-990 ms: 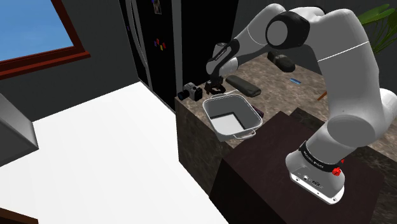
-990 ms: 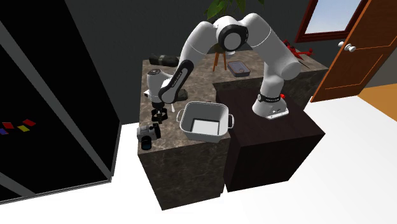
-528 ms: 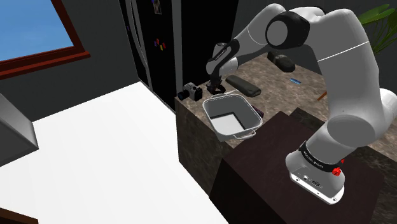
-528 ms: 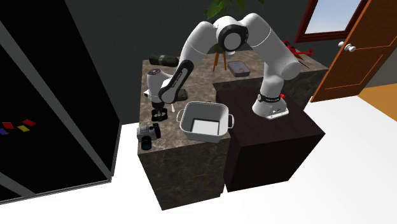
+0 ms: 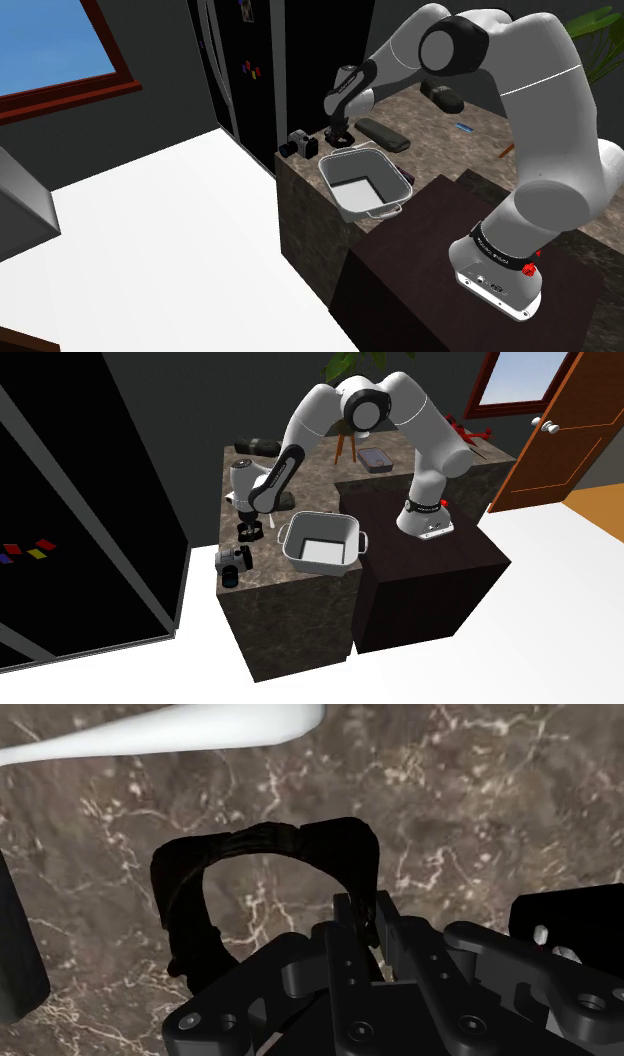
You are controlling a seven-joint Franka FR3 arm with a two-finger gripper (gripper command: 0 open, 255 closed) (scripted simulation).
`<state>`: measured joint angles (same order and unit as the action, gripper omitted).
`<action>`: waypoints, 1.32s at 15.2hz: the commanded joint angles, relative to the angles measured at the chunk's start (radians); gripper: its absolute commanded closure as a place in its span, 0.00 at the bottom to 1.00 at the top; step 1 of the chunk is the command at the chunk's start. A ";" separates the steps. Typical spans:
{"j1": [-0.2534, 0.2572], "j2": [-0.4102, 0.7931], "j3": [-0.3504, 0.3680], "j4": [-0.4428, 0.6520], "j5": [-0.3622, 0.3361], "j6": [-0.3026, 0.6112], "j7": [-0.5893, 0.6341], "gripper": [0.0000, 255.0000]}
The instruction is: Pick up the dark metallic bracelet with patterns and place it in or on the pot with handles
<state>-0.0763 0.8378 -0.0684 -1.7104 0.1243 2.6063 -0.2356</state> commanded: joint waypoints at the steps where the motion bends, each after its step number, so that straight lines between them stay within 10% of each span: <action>1: 0.001 -0.023 -0.002 -0.014 -0.001 -0.009 0.001 1.00; 20: 0.017 -0.224 -0.023 -0.064 -0.021 -0.160 0.016 1.00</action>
<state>-0.0589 0.6255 -0.0901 -1.7705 0.1039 2.4544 -0.2188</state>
